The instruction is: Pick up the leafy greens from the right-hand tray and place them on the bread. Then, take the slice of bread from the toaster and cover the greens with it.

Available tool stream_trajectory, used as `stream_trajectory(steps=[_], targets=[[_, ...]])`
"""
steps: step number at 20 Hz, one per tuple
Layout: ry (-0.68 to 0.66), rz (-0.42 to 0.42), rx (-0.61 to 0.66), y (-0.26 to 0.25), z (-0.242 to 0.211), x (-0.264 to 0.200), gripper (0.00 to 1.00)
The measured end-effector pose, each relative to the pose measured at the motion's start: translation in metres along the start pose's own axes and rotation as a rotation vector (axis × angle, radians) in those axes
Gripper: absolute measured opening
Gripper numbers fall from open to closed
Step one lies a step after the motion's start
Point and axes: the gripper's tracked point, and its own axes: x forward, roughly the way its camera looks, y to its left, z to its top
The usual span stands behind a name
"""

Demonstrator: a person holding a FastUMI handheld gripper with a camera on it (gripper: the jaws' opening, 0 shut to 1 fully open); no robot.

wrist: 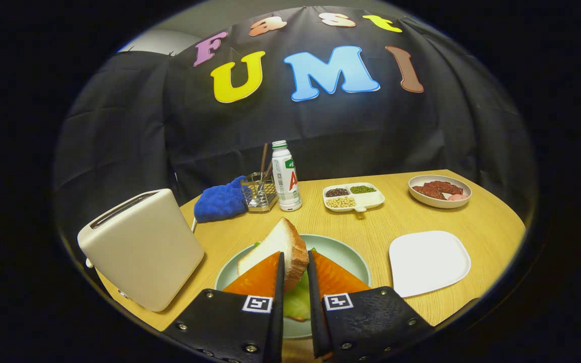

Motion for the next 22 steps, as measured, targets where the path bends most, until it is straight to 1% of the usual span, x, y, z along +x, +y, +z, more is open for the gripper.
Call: stream_trajectory(steps=[3,4,5,6,7,9,13,15,20,22], targets=[[-0.003,-0.002,-0.013,-0.004,-0.001,0.000,0.23],[-0.005,-0.001,-0.022,-0.005,-0.002,0.000,0.32],[-0.005,-0.001,-0.032,-0.007,-0.005,0.002,0.31],[-0.004,-0.006,-0.042,-0.009,-0.006,0.002,0.36],[0.000,-0.015,-0.049,-0.012,-0.008,0.002,0.38],[0.005,-0.030,-0.058,-0.016,-0.011,0.003,0.38],[-0.003,-0.031,-0.055,-0.017,-0.008,0.001,0.40],[-0.038,-0.026,-0.064,-0.016,0.003,-0.004,0.40],[-0.179,-0.038,-0.124,-0.024,0.040,-0.032,0.39],[-0.243,-0.055,-0.159,-0.033,0.057,-0.044,0.39]])
